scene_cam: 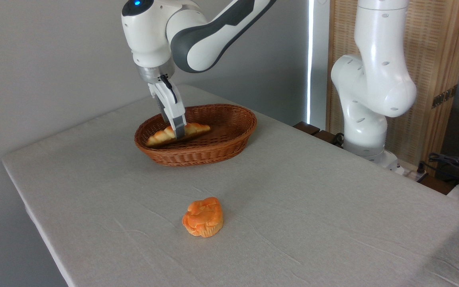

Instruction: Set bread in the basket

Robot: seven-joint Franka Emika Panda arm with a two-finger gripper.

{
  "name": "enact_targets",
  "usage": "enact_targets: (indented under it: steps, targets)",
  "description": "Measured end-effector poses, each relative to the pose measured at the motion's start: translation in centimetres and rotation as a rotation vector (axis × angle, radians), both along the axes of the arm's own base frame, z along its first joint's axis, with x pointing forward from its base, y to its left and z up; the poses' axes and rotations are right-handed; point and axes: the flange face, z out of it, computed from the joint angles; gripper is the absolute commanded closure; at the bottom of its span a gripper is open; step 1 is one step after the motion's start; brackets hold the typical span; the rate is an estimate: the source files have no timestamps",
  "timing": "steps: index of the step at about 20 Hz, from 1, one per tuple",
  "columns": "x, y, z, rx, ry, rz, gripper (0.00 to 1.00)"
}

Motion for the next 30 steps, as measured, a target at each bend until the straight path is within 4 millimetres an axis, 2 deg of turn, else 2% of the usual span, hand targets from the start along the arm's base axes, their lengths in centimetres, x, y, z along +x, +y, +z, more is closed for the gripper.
enact_targets:
  steps: [3, 5, 8, 10, 13, 16, 19, 23, 25, 27, 30]
  targets:
    - [0.1, 0.3, 0.2, 0.031, -0.033, -0.031, 0.00]
    - [0.8, 1.1, 1.2, 0.100, -0.106, -0.077, 0.00]
    - [2.8, 3.0, 5.4, 0.164, -0.237, -0.089, 0.00]
    - [4.5, 5.5, 8.9, 0.187, -0.301, -0.061, 0.00]
    - [6.1, 11.0, 13.7, 0.224, -0.274, -0.049, 0.00]
    - [7.2, 15.5, 17.0, 0.234, -0.266, 0.009, 0.00]
    - [7.5, 17.9, 17.5, 0.249, -0.227, 0.072, 0.00]
    - [8.4, 22.0, 19.3, 0.257, -0.219, 0.180, 0.00]
    - [8.8, 23.3, 19.8, 0.260, -0.199, 0.199, 0.00]
    - [9.3, 23.6, 19.6, 0.263, -0.184, 0.203, 0.00]
    - [10.2, 26.3, 19.2, 0.265, -0.171, 0.249, 0.00]
